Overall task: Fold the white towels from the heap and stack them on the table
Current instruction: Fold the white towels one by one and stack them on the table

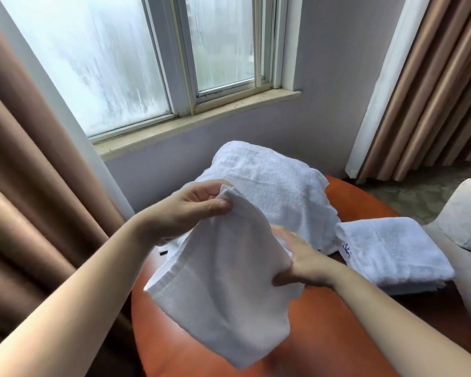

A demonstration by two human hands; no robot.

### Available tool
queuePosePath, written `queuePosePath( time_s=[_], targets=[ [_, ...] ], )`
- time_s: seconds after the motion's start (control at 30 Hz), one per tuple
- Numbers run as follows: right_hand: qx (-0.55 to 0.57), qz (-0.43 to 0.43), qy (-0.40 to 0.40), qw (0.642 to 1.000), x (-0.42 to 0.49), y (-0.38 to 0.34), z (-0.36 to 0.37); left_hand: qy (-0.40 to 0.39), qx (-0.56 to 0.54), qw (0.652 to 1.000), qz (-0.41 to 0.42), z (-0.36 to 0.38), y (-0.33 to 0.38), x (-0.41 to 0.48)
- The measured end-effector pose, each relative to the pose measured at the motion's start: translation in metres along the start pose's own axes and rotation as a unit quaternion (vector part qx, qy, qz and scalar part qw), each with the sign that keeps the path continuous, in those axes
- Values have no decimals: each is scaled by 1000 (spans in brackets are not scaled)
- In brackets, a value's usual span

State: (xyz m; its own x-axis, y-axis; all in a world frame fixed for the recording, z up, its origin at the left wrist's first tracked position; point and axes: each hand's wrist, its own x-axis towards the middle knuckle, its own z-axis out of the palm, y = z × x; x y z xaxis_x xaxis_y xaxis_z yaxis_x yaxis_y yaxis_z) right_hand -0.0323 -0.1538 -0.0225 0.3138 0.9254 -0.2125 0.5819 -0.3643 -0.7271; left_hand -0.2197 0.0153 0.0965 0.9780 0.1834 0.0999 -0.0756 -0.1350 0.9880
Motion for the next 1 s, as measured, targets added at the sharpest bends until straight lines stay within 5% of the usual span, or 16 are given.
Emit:
queuePosePath(
  time_s=[0.1,0.23,0.37,0.47,0.57,0.67,0.8,1.0],
  targets=[
    [27,5,-1,1000,-1,10,7,2,-6,1000,1,-9,-6,-6],
    [-7,22,159,987,-3,23,-5,55,17,998,25,-26,-15,-19],
    [-49,-18,385,921,-4,27,-31,164,135,975,62,-45,-35,-27],
    [-140,-94,456,874,-4,28,-42,219,328,912,111,-59,-62,-29],
    [-227,-87,423,873,-4,38,-32,204,500,826,164,-66,-97,-33],
    [-260,-25,350,900,-7,67,-6,178,576,785,142,-64,-143,-44],
    [-194,82,219,953,-14,99,23,135,571,804,91,-47,-189,-62],
    [-76,185,127,972,-32,115,33,113,534,837,43,-29,-212,-84]
  ],
)
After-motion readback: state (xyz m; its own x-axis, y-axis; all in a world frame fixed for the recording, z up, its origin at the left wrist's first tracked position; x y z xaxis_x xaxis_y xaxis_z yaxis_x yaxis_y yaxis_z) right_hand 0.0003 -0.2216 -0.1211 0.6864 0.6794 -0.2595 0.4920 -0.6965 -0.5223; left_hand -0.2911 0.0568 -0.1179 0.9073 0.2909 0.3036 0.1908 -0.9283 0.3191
